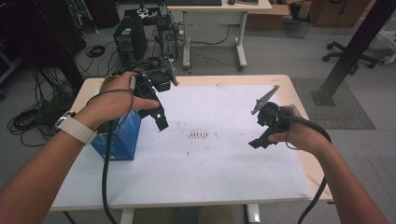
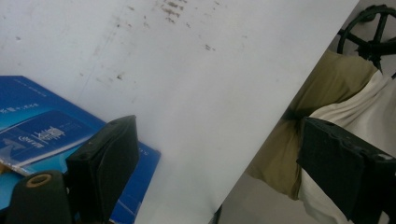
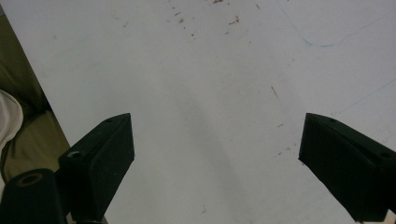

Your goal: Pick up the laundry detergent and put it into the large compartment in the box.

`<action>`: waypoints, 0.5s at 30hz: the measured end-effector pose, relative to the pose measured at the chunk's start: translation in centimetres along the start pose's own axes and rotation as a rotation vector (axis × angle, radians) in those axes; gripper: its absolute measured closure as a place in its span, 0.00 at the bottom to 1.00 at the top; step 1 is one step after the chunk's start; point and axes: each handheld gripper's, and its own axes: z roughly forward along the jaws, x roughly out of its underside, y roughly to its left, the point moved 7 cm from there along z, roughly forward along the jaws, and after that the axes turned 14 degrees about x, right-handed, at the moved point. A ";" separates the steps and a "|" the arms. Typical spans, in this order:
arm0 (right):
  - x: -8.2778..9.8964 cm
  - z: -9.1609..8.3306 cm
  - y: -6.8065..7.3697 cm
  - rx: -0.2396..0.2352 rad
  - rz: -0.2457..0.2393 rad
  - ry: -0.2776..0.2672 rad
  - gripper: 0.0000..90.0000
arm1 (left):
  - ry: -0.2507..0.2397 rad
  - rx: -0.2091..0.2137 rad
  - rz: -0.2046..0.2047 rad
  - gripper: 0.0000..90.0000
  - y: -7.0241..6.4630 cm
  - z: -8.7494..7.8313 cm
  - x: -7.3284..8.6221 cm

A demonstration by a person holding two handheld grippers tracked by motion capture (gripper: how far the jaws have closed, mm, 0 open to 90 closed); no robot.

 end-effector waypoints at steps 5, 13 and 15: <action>-0.1 -0.1 0.0 0.001 0.000 -0.001 0.12 | 0.014 -0.005 0.022 0.15 -0.4 0.4 -0.2; -0.2 -0.2 0.0 0.003 0.000 -0.001 0.12 | 0.020 -0.008 0.060 0.14 -1.0 0.8 -0.5; -0.2 -0.2 0.0 0.002 -0.001 -0.004 0.12 | 0.021 -0.013 0.071 0.14 -1.1 1.0 -0.6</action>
